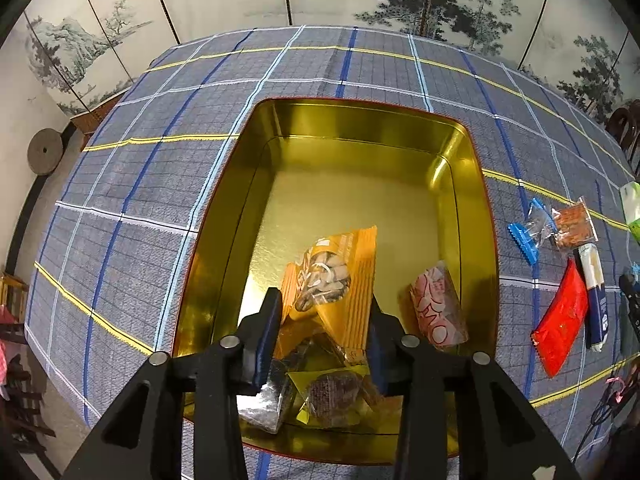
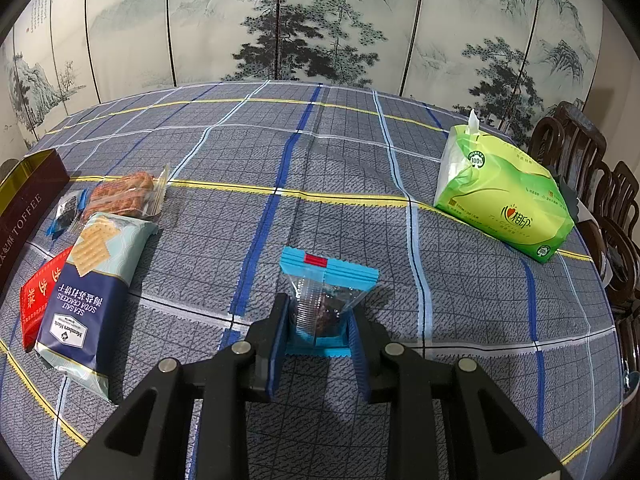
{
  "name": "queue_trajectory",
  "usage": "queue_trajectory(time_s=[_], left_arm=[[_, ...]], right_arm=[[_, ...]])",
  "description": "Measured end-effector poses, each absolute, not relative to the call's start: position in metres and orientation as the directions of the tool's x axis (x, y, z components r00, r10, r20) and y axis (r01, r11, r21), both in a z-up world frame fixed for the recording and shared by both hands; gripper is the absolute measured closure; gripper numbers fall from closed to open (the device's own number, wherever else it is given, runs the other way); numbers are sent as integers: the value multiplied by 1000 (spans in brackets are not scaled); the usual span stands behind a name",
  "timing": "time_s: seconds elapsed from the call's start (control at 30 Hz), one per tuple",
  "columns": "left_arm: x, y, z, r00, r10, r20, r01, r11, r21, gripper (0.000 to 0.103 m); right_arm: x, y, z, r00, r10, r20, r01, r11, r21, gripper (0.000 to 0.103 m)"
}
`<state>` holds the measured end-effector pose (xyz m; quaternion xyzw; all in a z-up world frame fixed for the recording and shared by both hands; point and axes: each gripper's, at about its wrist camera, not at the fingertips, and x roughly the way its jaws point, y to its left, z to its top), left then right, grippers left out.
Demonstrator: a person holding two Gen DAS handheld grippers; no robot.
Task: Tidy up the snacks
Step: 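Carry the orange bag into the gold tin and open the left gripper, then carry the blue-topped bag into the gold tin and open the right gripper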
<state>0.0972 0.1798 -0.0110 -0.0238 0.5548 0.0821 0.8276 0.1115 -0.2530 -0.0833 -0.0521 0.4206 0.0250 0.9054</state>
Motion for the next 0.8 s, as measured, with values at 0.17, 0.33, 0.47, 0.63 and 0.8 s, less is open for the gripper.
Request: queue_trajectory(time_s=[0.17, 0.33, 0.47, 0.63, 0.8], left_arm=[[94, 178, -7, 380, 101, -920, -155, 987, 44, 62], [89, 178, -1, 398, 90, -913, -150, 988, 32, 57], [84, 180, 6, 416, 80, -906, -153, 988, 17, 54], [72, 180, 19, 446, 79, -892, -156, 988, 10, 51], [58, 174, 30, 473, 82, -878, -151, 988, 10, 43]], right_arm=[[111, -252, -83, 645, 0, -764, -89, 993, -76, 74], [111, -252, -83, 646, -2, -763, -89, 993, -78, 74], [111, -252, -83, 646, -4, -763, -88, 993, -80, 74], [111, -252, -83, 645, 1, -764, -88, 993, -73, 74], [111, -254, -82, 643, 16, -765, -88, 995, -54, 74]])
